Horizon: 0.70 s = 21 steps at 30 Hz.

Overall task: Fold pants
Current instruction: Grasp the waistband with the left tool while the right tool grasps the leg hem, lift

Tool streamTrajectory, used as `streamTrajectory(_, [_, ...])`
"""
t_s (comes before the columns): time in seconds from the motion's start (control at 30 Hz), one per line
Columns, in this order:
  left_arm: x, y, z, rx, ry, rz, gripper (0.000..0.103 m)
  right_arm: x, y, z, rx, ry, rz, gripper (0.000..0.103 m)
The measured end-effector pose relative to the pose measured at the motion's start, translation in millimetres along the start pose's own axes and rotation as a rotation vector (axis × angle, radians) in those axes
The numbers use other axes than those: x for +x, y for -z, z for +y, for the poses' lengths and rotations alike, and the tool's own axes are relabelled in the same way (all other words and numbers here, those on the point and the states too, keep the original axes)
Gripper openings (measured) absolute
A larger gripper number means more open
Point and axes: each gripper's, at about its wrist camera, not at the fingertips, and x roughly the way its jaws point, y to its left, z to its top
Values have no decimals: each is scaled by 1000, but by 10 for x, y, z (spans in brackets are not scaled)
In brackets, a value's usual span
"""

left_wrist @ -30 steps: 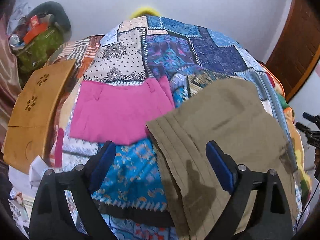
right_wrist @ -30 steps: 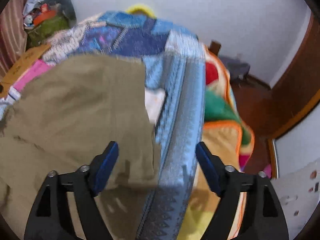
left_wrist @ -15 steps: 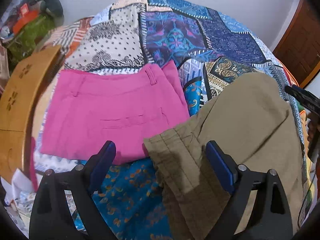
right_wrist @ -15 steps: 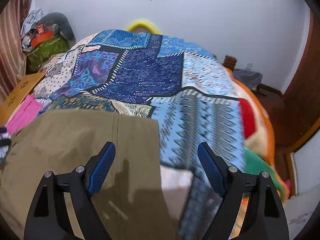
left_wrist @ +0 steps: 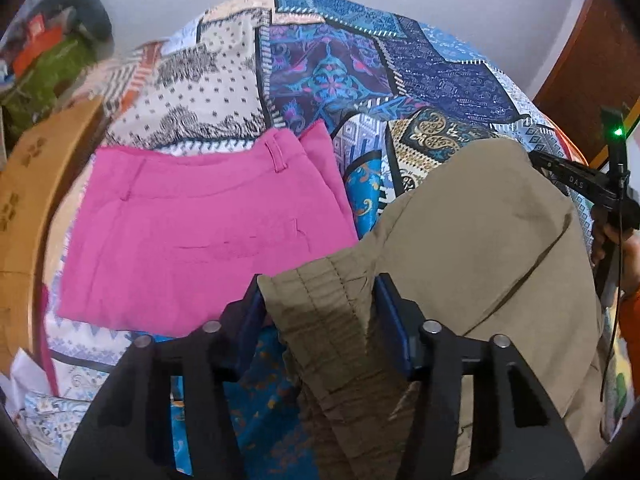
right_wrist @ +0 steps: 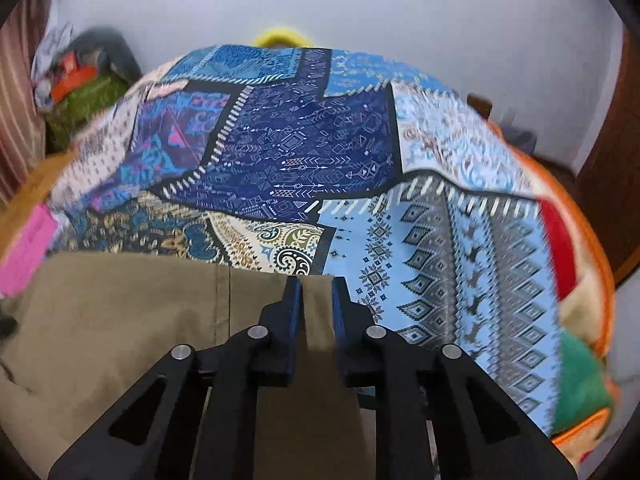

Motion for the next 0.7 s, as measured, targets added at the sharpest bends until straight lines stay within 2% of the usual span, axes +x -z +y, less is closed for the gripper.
streamTrajectory(0.03, [-35,-3,-10,9,-11,-10,51,-35,-2,9,-14,17,-8,9])
streamTrajectory(0.07, [-88,-12,-30,21,-27,-26,50,-88,3,8,-16,24,-15,3])
streamTrajectory(0.27, [-459,-135,-99,45,-75,-109,48,-528,-43,-103,-14,47,-97,2])
streamTrajectory(0.47, [-984,-260,-294,83,-105,-216,48,-1225,-230,-187,5,83,-232,2])
streamTrajectory(0.57, [-1219,-236,-415,119,-120,-250,48,-1547,-254,-214,11,82,-269,2])
streamTrajectory(0.7, [-1522,-104,-524,153,-104,-284,48,-1923,-130,-259,9,70,-300,2])
